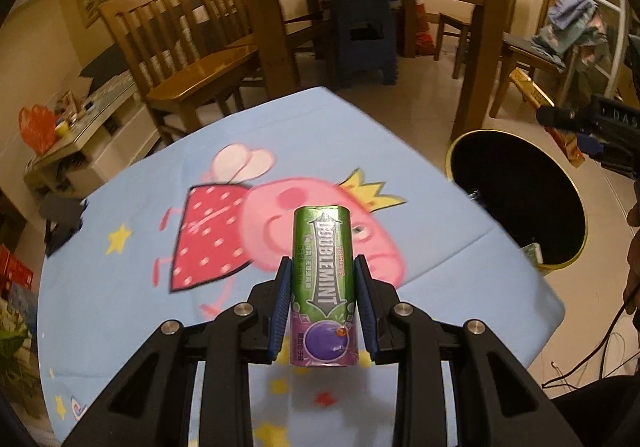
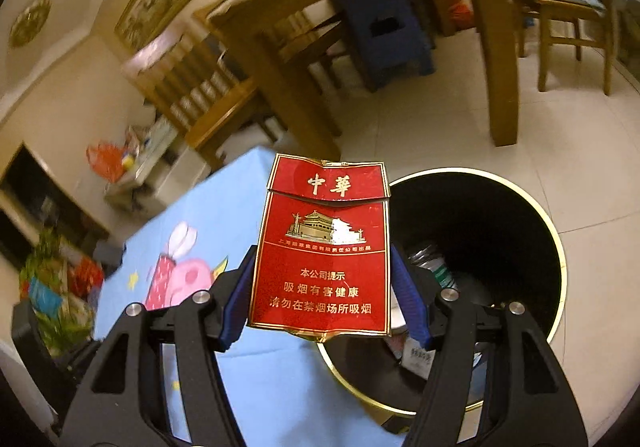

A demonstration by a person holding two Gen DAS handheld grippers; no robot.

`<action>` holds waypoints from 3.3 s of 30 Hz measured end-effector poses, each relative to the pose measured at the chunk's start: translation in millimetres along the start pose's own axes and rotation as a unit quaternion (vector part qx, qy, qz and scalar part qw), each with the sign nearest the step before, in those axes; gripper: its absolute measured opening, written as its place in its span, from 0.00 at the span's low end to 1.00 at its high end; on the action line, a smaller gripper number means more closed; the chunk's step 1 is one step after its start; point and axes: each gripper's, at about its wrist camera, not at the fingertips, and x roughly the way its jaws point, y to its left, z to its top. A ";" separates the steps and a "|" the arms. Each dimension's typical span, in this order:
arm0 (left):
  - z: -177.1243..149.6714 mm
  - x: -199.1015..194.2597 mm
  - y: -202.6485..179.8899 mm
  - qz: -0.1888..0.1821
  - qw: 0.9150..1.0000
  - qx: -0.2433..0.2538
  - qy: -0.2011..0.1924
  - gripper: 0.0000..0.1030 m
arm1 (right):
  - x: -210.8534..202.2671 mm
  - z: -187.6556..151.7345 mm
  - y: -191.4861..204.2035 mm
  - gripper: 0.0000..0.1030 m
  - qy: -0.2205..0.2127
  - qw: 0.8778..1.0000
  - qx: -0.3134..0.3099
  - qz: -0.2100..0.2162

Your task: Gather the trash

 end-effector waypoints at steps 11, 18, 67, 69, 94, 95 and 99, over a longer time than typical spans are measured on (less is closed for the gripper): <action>45.5 16.0 -78.3 -0.036 0.997 0.063 -0.034 0.28 | 4.7 9.0 -39.5 0.95 0.008 0.997 0.031 -0.072; 58.5 30.8 -113.2 -0.055 0.994 0.085 -0.037 0.28 | -33.9 17.4 -76.2 0.95 -0.072 0.990 0.102 -0.069; -47.4 -124.5 144.5 0.151 0.977 -0.106 -0.104 0.94 | 1.4 -130.5 222.4 0.95 -0.003 0.986 -0.165 -0.024; -53.3 -132.6 150.8 0.149 0.976 -0.118 -0.106 0.94 | -9.4 -131.5 245.6 0.95 0.000 0.985 -0.172 -0.003; -80.4 -176.5 181.2 0.132 0.969 -0.154 -0.138 0.94 | -62.1 -141.4 293.1 0.95 -0.026 0.972 -0.235 0.012; -80.3 -176.6 181.1 0.132 0.969 -0.154 -0.138 0.94 | -62.1 -141.5 292.6 0.95 -0.024 0.972 -0.233 0.013; -80.4 -177.1 181.1 0.136 0.968 -0.159 -0.137 0.94 | -63.3 -140.5 290.3 0.95 -0.020 0.974 -0.226 0.018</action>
